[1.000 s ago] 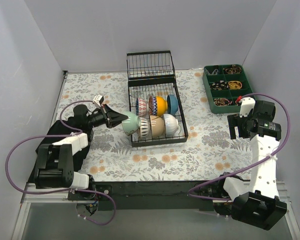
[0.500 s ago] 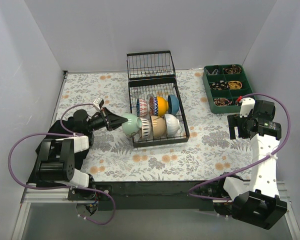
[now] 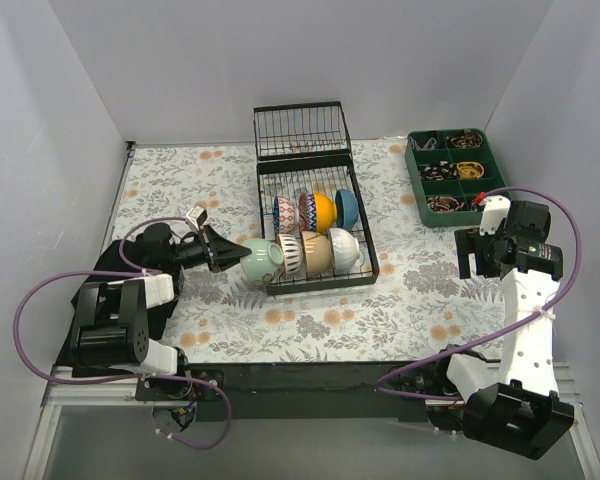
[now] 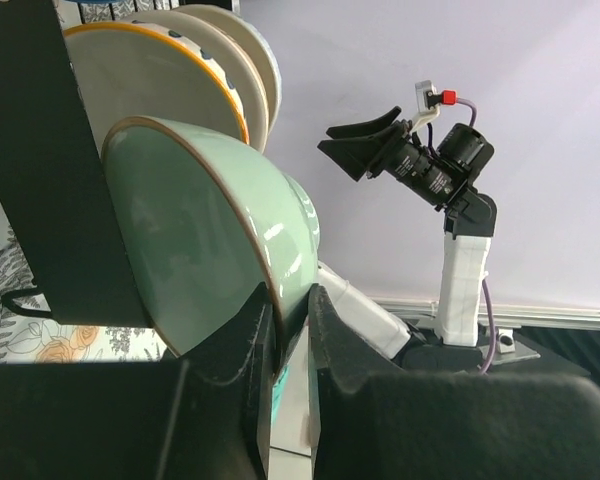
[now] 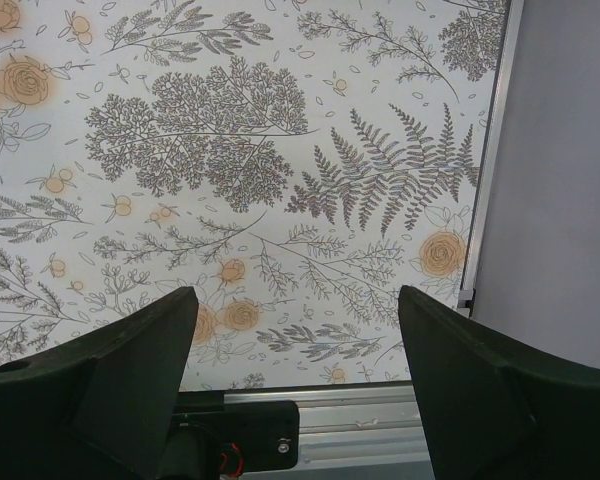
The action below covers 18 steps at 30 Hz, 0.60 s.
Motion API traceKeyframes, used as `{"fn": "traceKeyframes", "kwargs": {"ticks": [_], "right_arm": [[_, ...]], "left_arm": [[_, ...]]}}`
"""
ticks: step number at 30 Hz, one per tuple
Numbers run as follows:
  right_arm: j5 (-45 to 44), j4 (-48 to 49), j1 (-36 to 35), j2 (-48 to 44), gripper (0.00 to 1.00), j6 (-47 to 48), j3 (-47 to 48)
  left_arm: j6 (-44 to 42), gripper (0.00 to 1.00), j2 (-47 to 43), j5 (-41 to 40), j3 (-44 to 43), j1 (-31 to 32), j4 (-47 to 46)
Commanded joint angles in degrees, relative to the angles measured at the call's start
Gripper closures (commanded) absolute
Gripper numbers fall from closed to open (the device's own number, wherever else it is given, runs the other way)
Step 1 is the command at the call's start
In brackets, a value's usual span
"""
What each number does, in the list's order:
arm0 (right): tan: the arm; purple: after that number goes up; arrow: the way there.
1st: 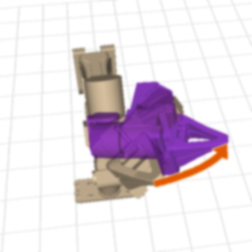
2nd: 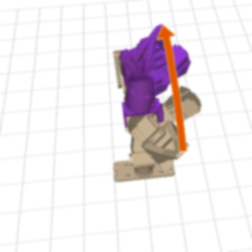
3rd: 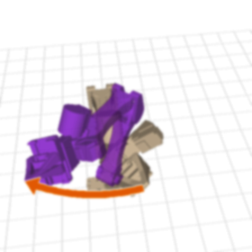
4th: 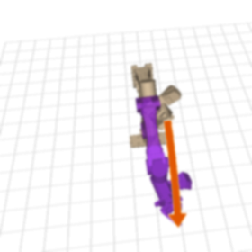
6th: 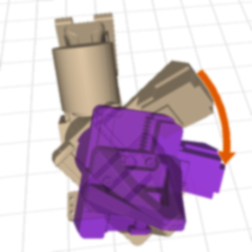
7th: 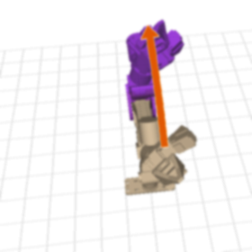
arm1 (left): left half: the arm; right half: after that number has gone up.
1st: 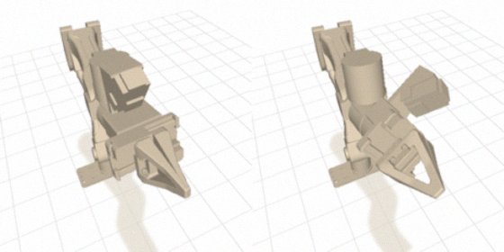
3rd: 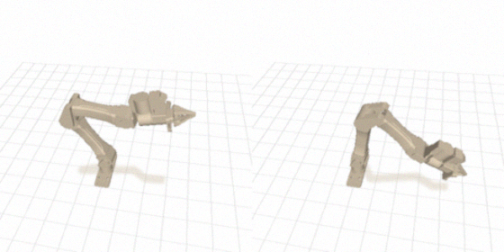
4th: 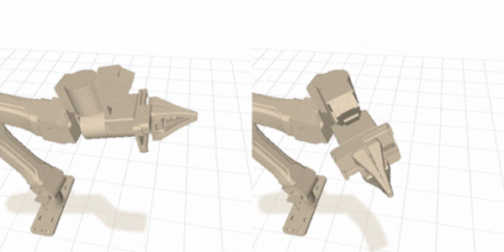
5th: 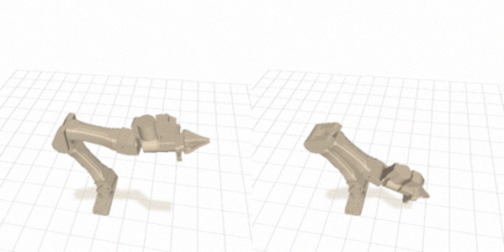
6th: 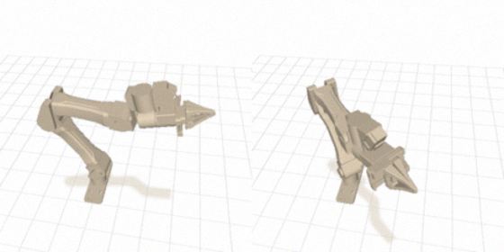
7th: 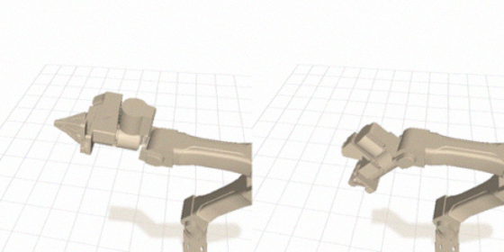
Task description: Load the bowls into the dish rack
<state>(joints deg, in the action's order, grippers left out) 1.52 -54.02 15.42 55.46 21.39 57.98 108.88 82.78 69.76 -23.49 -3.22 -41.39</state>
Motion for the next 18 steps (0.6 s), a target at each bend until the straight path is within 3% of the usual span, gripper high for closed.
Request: {"fn": "traceKeyframes", "kwargs": {"ticks": [1, 6, 18], "right_arm": [[1.1, -0.3, 0.3, -0.4, 0.11, -0.9, 1.9], [1.0, -0.4, 0.3, -0.6, 0.11, -1.1, 1.6], [1.4, 0.1, 0.3, -1.6, 0.11, -1.3, 0.0]], "left_arm": [[-9.4, 1.00, 2.5, -0.9, 1.9, -1.2, 10.7], [-11.6, 1.00, 3.2, -1.6, 1.7, -3.9, 13.0], [-7.6, 1.00, 6.0, -1.7, -4.0, -5.0, 8.4]]}}
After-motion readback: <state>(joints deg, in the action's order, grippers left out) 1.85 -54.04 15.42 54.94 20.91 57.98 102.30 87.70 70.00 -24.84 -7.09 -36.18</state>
